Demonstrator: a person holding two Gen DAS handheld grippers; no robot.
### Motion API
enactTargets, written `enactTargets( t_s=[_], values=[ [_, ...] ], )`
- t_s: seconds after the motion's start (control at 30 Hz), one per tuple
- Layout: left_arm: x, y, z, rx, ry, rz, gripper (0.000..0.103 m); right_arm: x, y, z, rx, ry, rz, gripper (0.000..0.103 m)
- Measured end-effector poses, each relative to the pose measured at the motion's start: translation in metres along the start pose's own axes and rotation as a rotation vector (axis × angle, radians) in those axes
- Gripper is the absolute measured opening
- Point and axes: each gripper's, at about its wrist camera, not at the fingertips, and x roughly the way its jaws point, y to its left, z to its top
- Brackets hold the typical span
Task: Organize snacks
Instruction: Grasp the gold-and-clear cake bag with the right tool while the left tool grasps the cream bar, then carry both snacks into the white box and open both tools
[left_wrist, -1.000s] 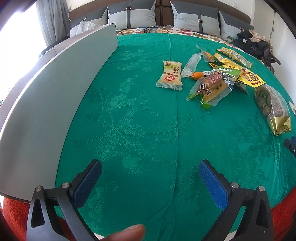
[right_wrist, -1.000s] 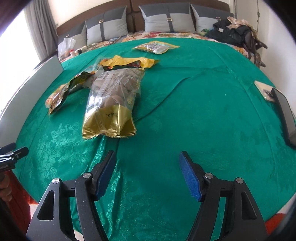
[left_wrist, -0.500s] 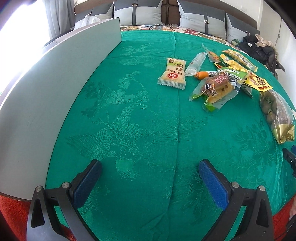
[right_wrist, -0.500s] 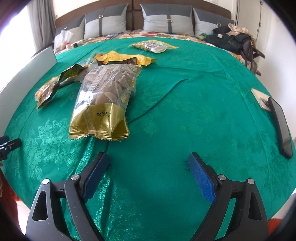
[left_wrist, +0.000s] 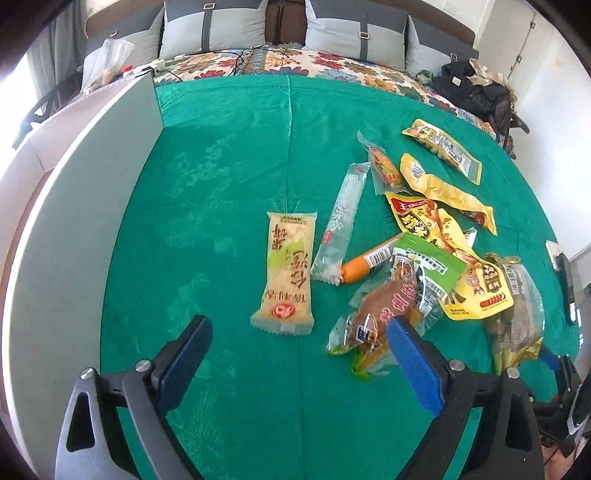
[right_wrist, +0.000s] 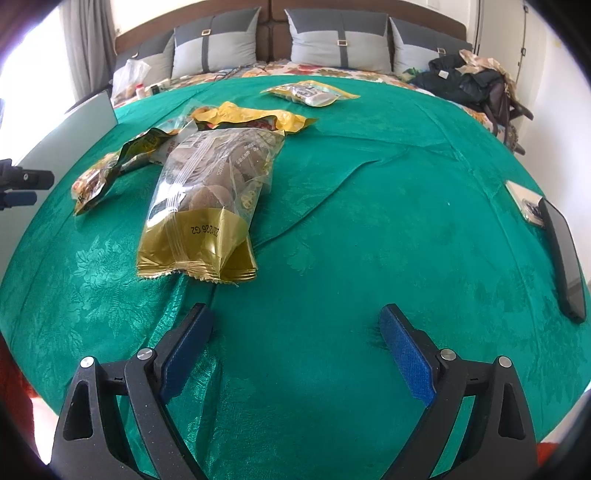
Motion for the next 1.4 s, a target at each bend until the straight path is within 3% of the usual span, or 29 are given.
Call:
enactTargets(
  t_s=[0.07,0.13,0.2,0.33,0.53,0.57,0.6,0.67,0.73,0.83,0.9,0.93,1.0,1.13,1.27,1.4],
  values=[
    [0.017,-0.006,0.013,0.046,0.033,0.034,0.078,0.0,0.0,0.0,0.0,0.0,0.0,0.095],
    [0.029,-0.005,0.019,0.055,0.056,0.049,0.064,0.0,0.0,0.0,-0.001,0.001,0.001,0.095],
    [0.038,0.0,0.02,0.034,0.076,0.028,0.026,0.0,0.0,0.0,-0.002,0.003,0.002,0.095],
    [0.029,0.012,0.001,-0.035,0.069,-0.004,0.024,0.0,0.0,-0.001,-0.002,0.005,0.003,0.095],
    [-0.004,0.02,-0.059,-0.065,0.087,-0.058,0.026,0.0,0.0,-0.001,-0.002,0.004,0.003,0.095],
    [-0.008,0.021,-0.068,-0.068,0.091,-0.077,0.036,0.0,0.0,0.0,-0.002,0.003,0.003,0.095],
    [-0.011,0.022,-0.073,-0.072,0.093,-0.089,0.057,0.0,-0.001,0.0,-0.001,0.002,0.002,0.095],
    [-0.014,0.022,-0.078,-0.072,0.073,-0.075,0.075,0.0,-0.001,0.0,0.002,0.0,-0.001,0.095],
    [-0.012,0.019,-0.075,-0.048,0.063,-0.043,0.075,0.0,-0.001,0.001,0.004,-0.003,-0.003,0.095],
    [-0.002,0.011,-0.067,-0.015,0.058,-0.011,0.074,0.0,-0.001,0.0,0.005,-0.005,-0.002,0.095],
    [0.007,0.001,-0.063,0.036,0.071,0.026,0.054,0.0,-0.004,0.001,-0.002,0.015,0.013,0.095],
    [0.008,-0.006,-0.063,0.08,0.057,0.07,0.052,-0.001,-0.007,0.003,0.003,0.034,0.027,0.094],
    [0.006,-0.014,-0.065,0.127,0.042,0.052,0.023,-0.009,-0.022,0.004,0.09,0.046,0.072,0.093],
    [0.001,-0.015,-0.075,0.111,0.026,0.049,0.023,-0.027,-0.043,0.018,0.319,0.037,0.17,0.093],
    [-0.012,-0.012,-0.092,0.074,0.016,0.01,0.023,-0.026,-0.01,0.067,0.29,0.052,0.218,0.093],
    [-0.031,-0.006,-0.106,0.054,0.003,-0.021,0.023,0.021,0.04,0.098,0.105,0.215,0.054,0.093]
  ],
)
